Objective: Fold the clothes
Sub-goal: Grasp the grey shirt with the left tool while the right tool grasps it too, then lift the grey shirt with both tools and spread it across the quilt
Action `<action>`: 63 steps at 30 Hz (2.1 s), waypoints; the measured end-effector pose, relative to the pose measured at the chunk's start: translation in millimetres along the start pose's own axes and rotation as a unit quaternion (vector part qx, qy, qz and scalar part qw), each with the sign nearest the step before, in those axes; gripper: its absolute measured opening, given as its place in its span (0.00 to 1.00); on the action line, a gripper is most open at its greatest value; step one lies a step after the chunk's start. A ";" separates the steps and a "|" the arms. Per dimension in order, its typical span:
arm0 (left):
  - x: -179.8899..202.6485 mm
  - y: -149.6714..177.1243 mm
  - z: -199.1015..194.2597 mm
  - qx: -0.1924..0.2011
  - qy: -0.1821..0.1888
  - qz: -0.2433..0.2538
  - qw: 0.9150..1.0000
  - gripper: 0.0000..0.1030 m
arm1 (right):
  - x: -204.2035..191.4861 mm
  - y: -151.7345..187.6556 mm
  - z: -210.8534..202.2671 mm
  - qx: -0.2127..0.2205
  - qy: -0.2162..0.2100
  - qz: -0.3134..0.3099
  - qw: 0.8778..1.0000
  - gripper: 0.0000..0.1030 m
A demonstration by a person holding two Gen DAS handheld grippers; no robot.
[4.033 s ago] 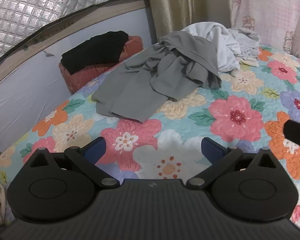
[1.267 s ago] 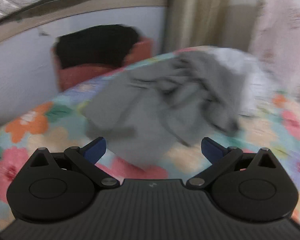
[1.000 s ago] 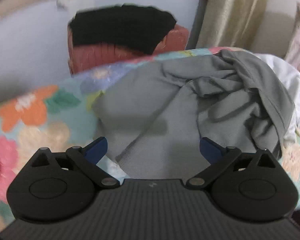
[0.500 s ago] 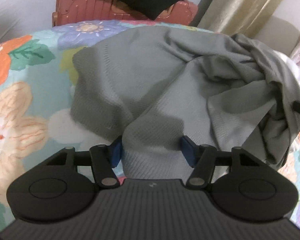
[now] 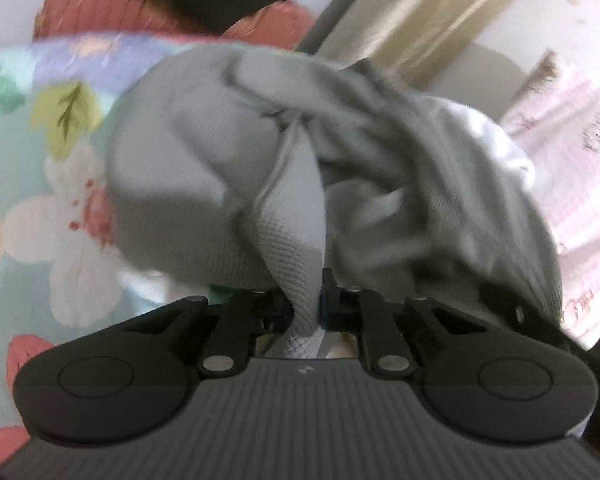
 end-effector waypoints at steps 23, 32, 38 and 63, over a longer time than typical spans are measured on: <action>145.5 154.2 -92.6 0.039 -0.025 0.276 0.960 0.10 | 163.1 112.5 -223.7 -0.002 0.122 0.113 0.986 0.12; 190.4 97.9 -180.2 0.227 -0.026 0.275 0.934 0.07 | 174.7 70.1 -287.7 0.115 0.172 0.114 0.972 0.12; 199.6 90.5 -213.3 0.243 -0.013 0.283 0.928 0.07 | 197.3 72.3 -305.1 0.092 0.163 0.128 0.974 0.12; 99.7 126.6 -180.5 -0.115 0.080 0.189 0.972 0.26 | 235.0 93.1 -283.6 0.020 0.152 0.105 0.983 0.54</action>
Point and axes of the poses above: each gripper's, at about its wrist camera, not at the fingertips, and z roughly the way its jaws point, x to its right, y to its underside, the point moved 1 cm from there along z, roughly the way its jaws point, and after that the axes turned 2 degrees about y, right-handed, at the moved point
